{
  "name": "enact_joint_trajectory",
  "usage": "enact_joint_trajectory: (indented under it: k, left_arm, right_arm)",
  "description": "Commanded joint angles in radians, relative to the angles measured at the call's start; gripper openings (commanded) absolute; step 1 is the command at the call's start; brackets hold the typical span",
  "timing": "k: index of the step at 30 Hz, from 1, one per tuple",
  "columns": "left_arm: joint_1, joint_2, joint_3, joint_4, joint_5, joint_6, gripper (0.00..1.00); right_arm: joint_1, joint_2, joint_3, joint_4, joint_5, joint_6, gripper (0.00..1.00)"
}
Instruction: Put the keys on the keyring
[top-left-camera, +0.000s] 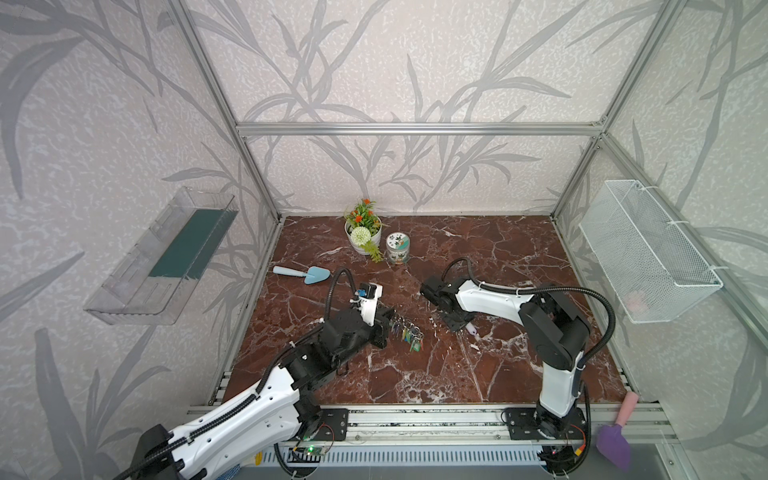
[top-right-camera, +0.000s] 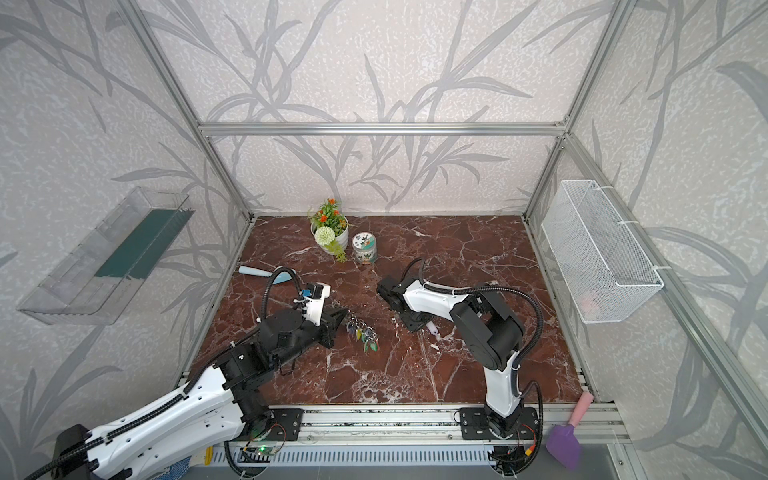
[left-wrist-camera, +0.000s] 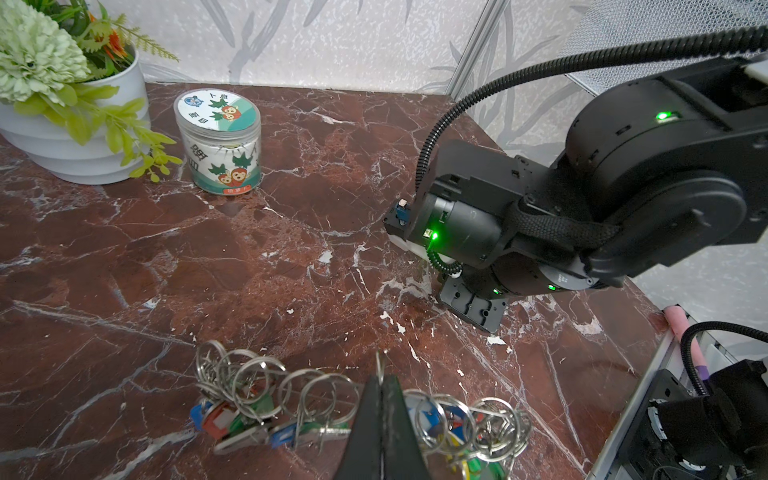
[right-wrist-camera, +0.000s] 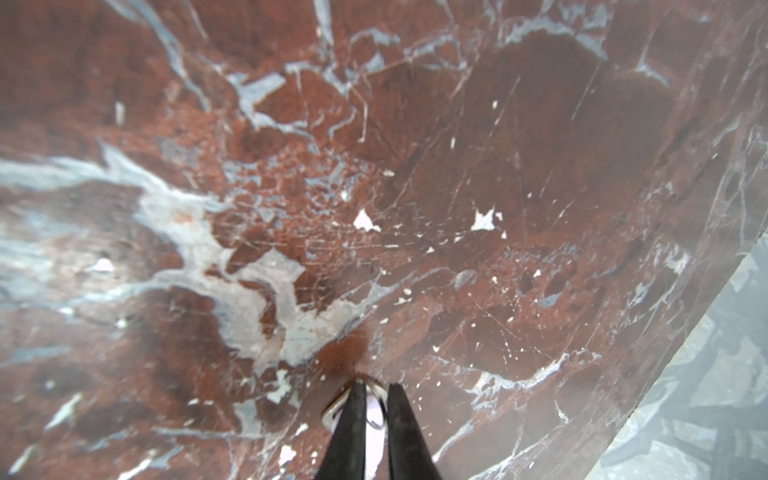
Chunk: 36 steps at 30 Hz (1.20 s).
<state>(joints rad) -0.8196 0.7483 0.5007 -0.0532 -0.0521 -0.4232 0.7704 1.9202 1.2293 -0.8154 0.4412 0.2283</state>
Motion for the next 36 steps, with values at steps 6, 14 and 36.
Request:
enact_joint_trajectory:
  k: [6,14,36]
  left_arm:
    - [0.003,-0.006,0.015,0.059,-0.015,-0.006,0.00]
    - [0.003,-0.004,0.016,0.062,-0.012,-0.006,0.00]
    - [0.003,-0.006,0.031,0.053,-0.007,-0.007,0.00]
  right_arm:
    - [-0.018,-0.029,-0.001,0.005,-0.053,0.011,0.14]
    - [-0.029,-0.052,-0.008,0.005,-0.059,0.013,0.11]
    - [-0.047,-0.207,-0.083,0.096,-0.123,0.025,0.00]
